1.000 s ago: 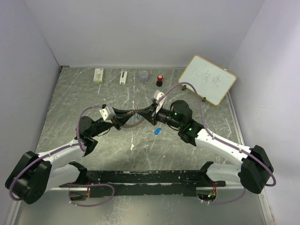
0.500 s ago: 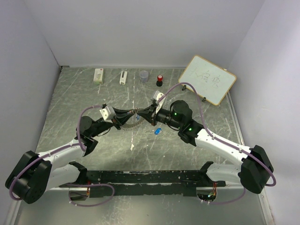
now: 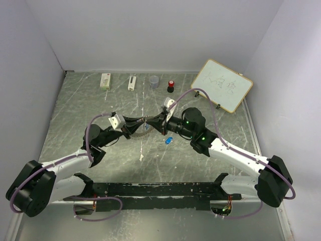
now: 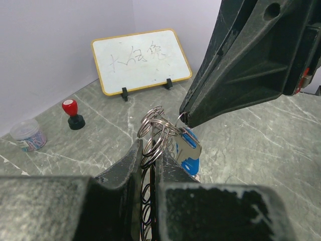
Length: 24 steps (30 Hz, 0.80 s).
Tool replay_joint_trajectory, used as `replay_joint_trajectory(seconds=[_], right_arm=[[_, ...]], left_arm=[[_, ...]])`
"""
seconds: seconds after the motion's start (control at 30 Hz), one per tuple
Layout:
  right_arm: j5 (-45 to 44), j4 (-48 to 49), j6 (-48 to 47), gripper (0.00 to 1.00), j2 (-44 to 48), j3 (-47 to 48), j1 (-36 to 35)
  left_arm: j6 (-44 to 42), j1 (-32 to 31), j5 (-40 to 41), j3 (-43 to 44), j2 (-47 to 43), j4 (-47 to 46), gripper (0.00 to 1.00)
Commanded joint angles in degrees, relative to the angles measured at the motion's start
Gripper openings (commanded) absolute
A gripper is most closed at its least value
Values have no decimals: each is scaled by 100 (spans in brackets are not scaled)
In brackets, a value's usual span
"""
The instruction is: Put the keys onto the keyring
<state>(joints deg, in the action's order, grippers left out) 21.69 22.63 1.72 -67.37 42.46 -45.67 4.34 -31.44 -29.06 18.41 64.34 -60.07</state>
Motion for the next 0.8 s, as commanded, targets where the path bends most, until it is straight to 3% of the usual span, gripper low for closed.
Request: replay_joint_trajectory(seconds=[0.0,0.77], right_arm=[[72,66,91,0,-8,227,-23],[-251,-376,291,0,-95,464,-28]], left_arm=[[-260,-138,256,265,-16,-26,7],[-1134,-965,1762,197,161,190,7]])
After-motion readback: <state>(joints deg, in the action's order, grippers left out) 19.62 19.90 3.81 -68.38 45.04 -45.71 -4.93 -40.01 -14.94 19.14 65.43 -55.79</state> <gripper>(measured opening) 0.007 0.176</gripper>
